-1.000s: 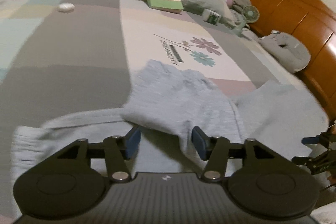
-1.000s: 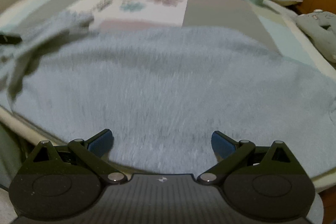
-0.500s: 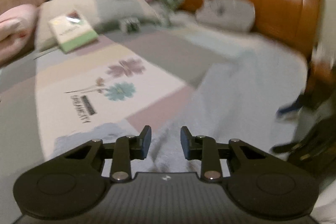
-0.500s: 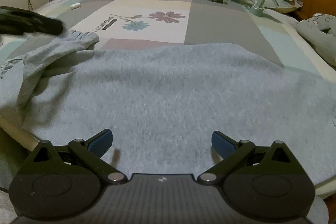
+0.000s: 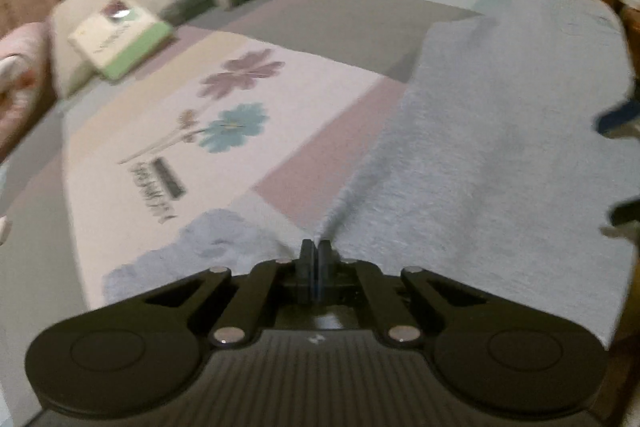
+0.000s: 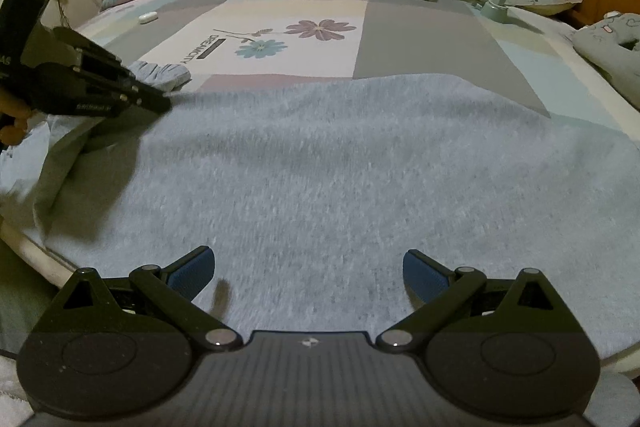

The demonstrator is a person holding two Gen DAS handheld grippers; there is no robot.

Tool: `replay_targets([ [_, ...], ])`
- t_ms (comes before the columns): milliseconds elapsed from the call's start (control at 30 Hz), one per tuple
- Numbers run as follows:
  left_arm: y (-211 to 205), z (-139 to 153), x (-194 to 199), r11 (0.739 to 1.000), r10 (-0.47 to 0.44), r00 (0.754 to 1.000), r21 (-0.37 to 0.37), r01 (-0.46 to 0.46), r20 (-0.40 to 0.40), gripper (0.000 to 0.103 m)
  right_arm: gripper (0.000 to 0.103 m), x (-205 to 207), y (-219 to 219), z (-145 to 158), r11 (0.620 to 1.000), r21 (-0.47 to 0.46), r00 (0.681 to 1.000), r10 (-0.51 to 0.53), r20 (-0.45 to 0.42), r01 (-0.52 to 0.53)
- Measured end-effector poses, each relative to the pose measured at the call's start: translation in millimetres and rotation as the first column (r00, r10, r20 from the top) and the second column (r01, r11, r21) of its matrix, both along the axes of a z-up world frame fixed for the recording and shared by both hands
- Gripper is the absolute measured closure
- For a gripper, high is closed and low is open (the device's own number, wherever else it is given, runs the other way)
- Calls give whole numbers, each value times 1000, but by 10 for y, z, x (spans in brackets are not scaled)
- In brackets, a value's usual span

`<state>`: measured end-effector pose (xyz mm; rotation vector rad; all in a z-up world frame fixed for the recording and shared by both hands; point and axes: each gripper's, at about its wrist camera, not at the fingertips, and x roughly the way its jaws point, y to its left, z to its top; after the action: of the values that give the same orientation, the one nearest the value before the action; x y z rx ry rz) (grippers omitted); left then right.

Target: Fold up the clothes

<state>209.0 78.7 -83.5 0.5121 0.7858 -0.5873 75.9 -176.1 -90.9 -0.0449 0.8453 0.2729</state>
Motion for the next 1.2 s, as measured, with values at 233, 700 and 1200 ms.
replay_targets([
  [233, 50, 165, -23, 997, 9, 1000, -80, -9, -5, 94, 1, -25, -25, 16, 1000, 1, 1000, -1, 7, 1],
  [700, -722, -129, -170, 968, -167, 978, -207, 138, -127, 59, 1, 21, -262, -34, 998, -13, 998, -61, 0, 61],
  [1200, -175, -1, -566, 975, -29, 990, -220, -2, -139, 42, 34, 1424, -877, 483, 999, 23, 997, -50, 50, 49],
])
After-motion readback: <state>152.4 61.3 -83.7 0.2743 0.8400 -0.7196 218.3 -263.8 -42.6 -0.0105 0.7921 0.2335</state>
